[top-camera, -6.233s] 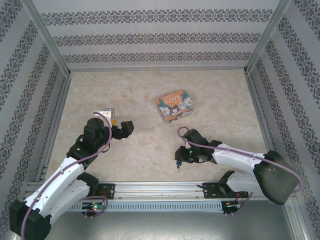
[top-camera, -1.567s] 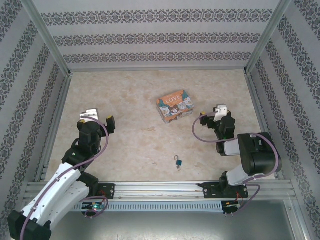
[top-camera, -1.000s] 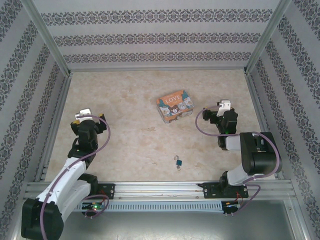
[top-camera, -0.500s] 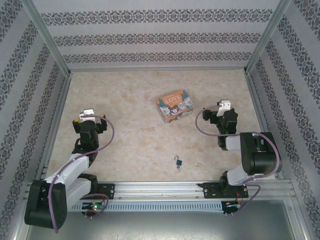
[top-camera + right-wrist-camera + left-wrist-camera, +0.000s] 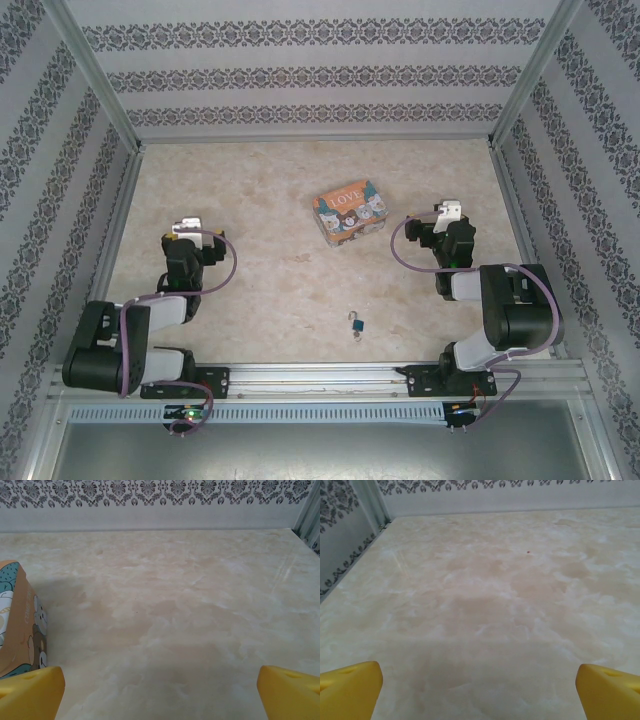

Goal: Unlock the padlock with the key

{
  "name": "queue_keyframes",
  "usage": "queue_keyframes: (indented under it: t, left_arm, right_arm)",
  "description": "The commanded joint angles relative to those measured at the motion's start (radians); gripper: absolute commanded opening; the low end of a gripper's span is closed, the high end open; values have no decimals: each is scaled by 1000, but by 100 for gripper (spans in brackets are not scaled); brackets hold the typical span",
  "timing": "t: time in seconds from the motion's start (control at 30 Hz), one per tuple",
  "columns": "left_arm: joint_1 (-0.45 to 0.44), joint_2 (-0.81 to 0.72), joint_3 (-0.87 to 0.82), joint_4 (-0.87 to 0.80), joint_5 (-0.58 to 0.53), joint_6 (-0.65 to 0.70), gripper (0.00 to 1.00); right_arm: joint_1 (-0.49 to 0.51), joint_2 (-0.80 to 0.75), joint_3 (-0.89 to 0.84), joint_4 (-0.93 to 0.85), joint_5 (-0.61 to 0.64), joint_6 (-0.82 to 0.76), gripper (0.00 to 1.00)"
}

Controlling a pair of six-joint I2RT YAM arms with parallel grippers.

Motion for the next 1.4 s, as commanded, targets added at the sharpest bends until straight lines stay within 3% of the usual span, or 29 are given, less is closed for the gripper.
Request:
queue_keyframes:
  t: [0.0,0.1,0.33,0.47,0.67,1.37]
  left_arm:
    - [27,27,21,112,81,7,99]
    - [47,58,30,128,124,-20,99]
    - [58,320,-36,540,164,-30,99]
    - [69,292,-16,455,144,-50,99]
    - [79,265,126,145,194,-47,99]
    - [79,273,115,182,204,-41,99]
  right_arm:
    - [0,-2,11,3,-7,17,98]
    - [0,-2,11,1,-6,17,98]
    - [0,-2,11,1,-4,16,98]
    - [2,-1,12,0,-2,16,98]
    - [2,-2,12,0,-3,15,99]
    - [8,-1,15,-8,8,11,98]
